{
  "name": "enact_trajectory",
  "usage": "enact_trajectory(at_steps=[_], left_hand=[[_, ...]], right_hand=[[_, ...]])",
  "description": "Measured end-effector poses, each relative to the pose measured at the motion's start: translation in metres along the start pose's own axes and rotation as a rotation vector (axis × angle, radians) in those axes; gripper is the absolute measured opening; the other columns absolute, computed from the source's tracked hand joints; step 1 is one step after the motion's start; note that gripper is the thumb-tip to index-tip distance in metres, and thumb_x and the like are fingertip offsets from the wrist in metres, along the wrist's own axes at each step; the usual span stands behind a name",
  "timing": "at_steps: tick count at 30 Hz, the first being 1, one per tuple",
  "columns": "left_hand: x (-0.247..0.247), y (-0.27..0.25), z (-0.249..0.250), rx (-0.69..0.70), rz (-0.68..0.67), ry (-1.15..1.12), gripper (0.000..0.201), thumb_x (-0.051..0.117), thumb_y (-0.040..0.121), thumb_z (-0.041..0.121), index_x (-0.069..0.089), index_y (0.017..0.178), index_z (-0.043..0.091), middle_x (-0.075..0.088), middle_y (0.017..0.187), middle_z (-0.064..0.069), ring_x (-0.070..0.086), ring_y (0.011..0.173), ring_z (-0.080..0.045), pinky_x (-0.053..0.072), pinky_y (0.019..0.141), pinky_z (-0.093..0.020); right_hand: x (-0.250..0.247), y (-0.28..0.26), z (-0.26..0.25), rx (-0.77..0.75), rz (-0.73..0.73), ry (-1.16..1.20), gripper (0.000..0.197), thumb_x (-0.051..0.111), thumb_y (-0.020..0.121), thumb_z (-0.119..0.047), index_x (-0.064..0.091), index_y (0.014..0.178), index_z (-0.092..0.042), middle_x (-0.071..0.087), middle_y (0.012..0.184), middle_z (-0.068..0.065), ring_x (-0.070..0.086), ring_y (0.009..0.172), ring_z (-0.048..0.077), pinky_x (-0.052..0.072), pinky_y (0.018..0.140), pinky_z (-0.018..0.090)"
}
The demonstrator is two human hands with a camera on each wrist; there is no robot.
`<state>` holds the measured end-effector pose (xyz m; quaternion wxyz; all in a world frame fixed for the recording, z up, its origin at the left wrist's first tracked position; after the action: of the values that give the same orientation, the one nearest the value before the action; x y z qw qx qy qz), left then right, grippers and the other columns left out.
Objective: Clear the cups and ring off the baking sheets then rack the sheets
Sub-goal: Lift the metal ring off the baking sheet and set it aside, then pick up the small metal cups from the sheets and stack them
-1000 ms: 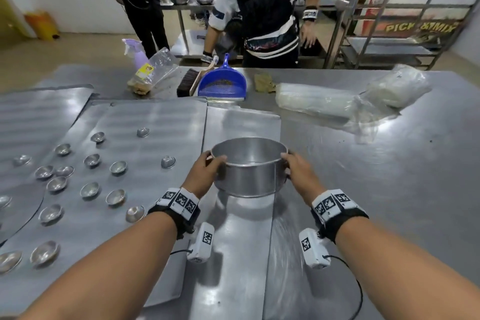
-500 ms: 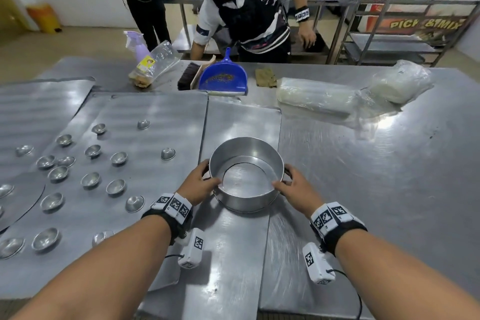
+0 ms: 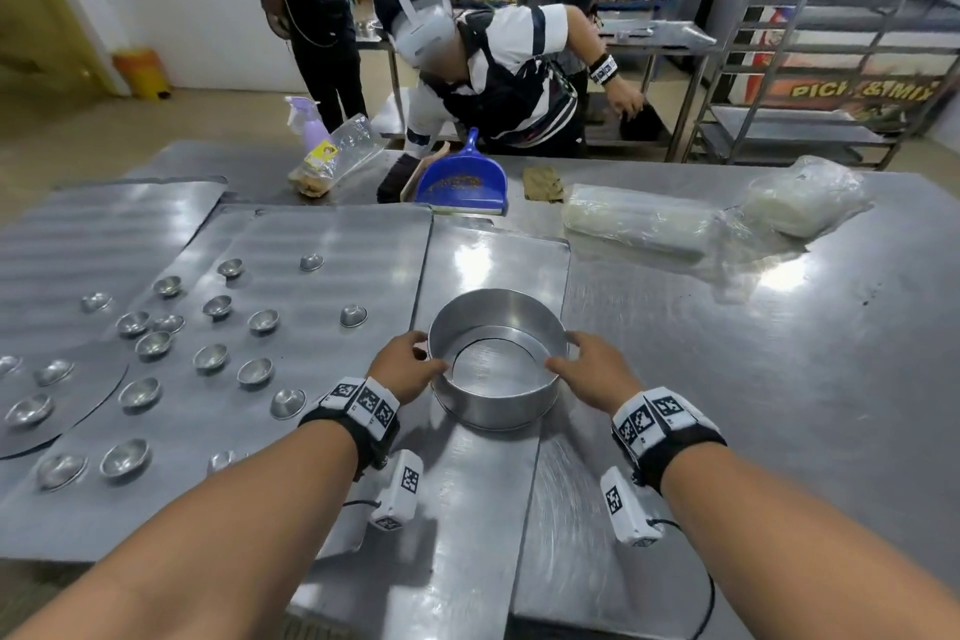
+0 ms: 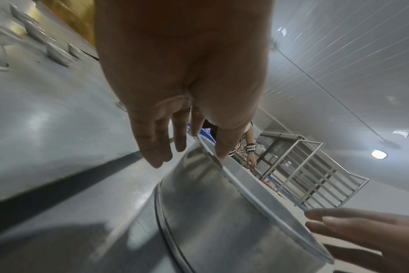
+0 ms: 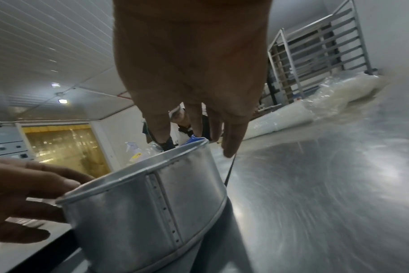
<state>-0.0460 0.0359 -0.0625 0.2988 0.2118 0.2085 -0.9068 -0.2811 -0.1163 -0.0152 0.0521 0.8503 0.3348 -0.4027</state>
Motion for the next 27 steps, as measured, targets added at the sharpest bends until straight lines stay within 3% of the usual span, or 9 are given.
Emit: enact_trajectory(at_steps=[6, 9, 13, 18, 21, 24, 27], left_hand=[[-0.018, -0.047, 0.002, 0.023, 0.106, 0.000, 0.043, 0.076, 0.081, 0.037, 0.066, 0.117, 0.017, 0.070, 0.107, -0.003, 0.068, 0.097, -0.020, 0.057, 0.088, -0.038], [-0.039, -0.077, -0.014, -0.009, 0.182, 0.000, 0.031, 0.075, 0.081, 0.038, 0.069, 0.106, 0.021, 0.073, 0.098, 0.000, 0.070, 0.090, -0.017, 0.057, 0.075, -0.032], [-0.087, -0.119, -0.045, -0.074, 0.315, 0.001, 0.017, 0.072, 0.087, 0.032, 0.069, 0.098, 0.019, 0.074, 0.087, -0.003, 0.072, 0.078, -0.020, 0.049, 0.061, -0.024], [-0.169, -0.158, -0.097, -0.187, 0.500, -0.035, 0.006, 0.072, 0.088, 0.025, 0.070, 0.090, 0.019, 0.074, 0.083, -0.005, 0.071, 0.074, -0.021, 0.058, 0.074, -0.035], [-0.220, -0.173, -0.133, -0.246, 0.587, -0.040, 0.004, 0.070, 0.089, 0.021, 0.069, 0.086, 0.019, 0.074, 0.081, -0.003, 0.070, 0.071, -0.017, 0.056, 0.070, -0.028], [-0.275, -0.175, -0.180, -0.330, 0.663, -0.057, 0.007, 0.072, 0.082, 0.031, 0.070, 0.078, 0.025, 0.075, 0.076, 0.003, 0.073, 0.075, -0.018, 0.060, 0.078, -0.036], [-0.329, -0.160, -0.235, -0.379, 0.720, -0.062, 0.017, 0.071, 0.070, 0.042, 0.068, 0.071, 0.026, 0.075, 0.078, -0.001, 0.074, 0.080, -0.025, 0.059, 0.083, -0.043]], right_hand=[[0.014, -0.007, -0.037, -0.137, 0.064, 0.031, 0.038, 0.062, 0.092, -0.035, 0.064, 0.126, -0.016, 0.062, 0.133, 0.002, 0.055, 0.124, 0.021, 0.040, 0.098, 0.031], [0.039, -0.014, -0.066, -0.235, 0.017, 0.055, 0.033, 0.061, 0.094, -0.034, 0.067, 0.121, -0.017, 0.066, 0.125, 0.000, 0.059, 0.117, 0.018, 0.041, 0.094, 0.029], [0.088, -0.025, -0.114, -0.338, -0.103, 0.103, 0.027, 0.064, 0.092, -0.033, 0.069, 0.113, -0.017, 0.071, 0.114, 0.002, 0.063, 0.107, 0.020, 0.045, 0.088, 0.028], [0.155, -0.035, -0.180, -0.404, -0.254, 0.125, 0.025, 0.064, 0.090, -0.041, 0.069, 0.107, -0.024, 0.071, 0.113, -0.001, 0.064, 0.100, 0.015, 0.046, 0.085, 0.029], [0.194, -0.037, -0.225, -0.449, -0.325, 0.111, 0.024, 0.065, 0.090, -0.039, 0.069, 0.107, -0.023, 0.070, 0.111, -0.002, 0.063, 0.099, 0.014, 0.044, 0.082, 0.027], [0.237, -0.030, -0.271, -0.494, -0.375, 0.089, 0.026, 0.066, 0.090, -0.038, 0.070, 0.109, -0.020, 0.070, 0.107, -0.003, 0.065, 0.100, 0.016, 0.049, 0.085, 0.030], [0.284, -0.018, -0.317, -0.517, -0.390, 0.038, 0.029, 0.064, 0.087, -0.045, 0.070, 0.107, -0.024, 0.070, 0.102, -0.008, 0.063, 0.098, 0.013, 0.048, 0.089, 0.032]])
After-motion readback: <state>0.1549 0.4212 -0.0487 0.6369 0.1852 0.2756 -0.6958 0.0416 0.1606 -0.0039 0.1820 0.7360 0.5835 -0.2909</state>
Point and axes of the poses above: each hand's wrist, its own y-axis towards the middle knuckle, its own x-axis out of the palm, z = x × y, the point moved 1 cm from there along y, towards the middle knuckle
